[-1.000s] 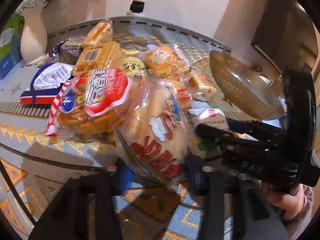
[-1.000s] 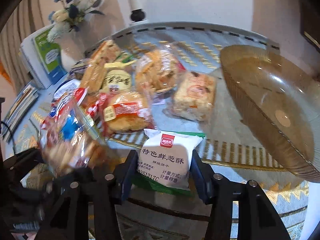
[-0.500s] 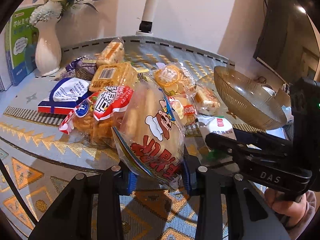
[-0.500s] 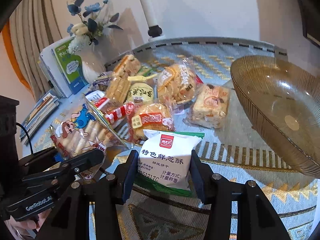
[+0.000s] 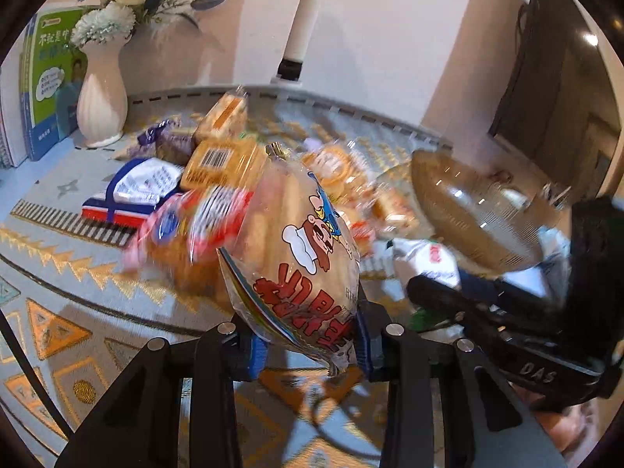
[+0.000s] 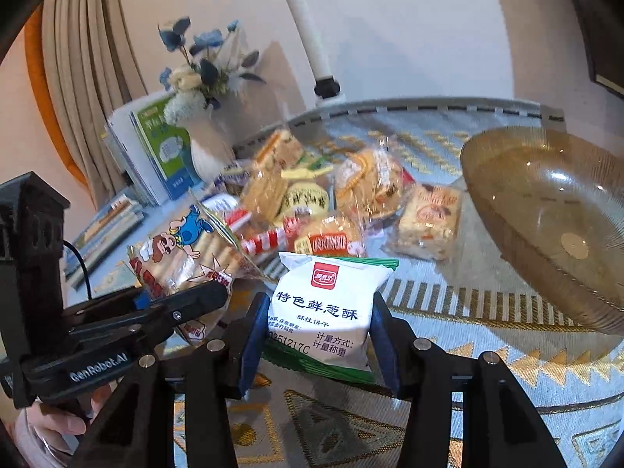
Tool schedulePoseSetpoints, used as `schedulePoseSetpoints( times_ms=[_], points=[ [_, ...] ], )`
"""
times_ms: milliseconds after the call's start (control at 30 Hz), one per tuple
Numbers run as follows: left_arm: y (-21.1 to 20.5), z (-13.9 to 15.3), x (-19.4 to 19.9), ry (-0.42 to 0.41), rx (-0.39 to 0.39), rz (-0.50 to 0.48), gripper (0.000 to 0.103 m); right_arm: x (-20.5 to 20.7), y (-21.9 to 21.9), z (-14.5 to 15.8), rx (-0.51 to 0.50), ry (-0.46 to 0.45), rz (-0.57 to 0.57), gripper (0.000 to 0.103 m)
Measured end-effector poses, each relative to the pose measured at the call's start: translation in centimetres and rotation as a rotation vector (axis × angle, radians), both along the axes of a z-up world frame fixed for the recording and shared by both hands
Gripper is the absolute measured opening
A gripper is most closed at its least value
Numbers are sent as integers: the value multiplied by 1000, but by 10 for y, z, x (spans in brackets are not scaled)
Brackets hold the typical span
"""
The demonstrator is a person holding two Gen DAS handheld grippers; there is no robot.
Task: Organize snacks
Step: 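Carry both held snacks over the amber glass bowl and open both tools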
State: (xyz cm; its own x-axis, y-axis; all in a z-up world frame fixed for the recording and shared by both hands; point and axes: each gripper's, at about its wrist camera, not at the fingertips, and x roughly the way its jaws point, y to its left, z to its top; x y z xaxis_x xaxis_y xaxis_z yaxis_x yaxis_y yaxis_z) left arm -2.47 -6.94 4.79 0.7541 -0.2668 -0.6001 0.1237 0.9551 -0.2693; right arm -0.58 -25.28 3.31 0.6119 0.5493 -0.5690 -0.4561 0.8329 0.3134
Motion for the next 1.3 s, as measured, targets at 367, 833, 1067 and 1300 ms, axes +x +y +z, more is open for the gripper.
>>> schedulePoseSetpoints(
  times_ms=[367, 833, 1067, 1300],
  points=[
    [-18, 58, 48, 54, 91, 55, 32, 31, -34, 67, 82, -23, -27, 49],
    [-135, 84, 139, 37, 147, -143, 32, 128, -149, 85, 87, 51, -305, 49],
    [-184, 50, 159, 115, 203, -256, 76, 132, -186, 67, 117, 88, -437, 88],
    [-174, 45, 150, 104, 288, -225, 86, 131, -180, 58, 78, 127, -438, 97]
  ],
)
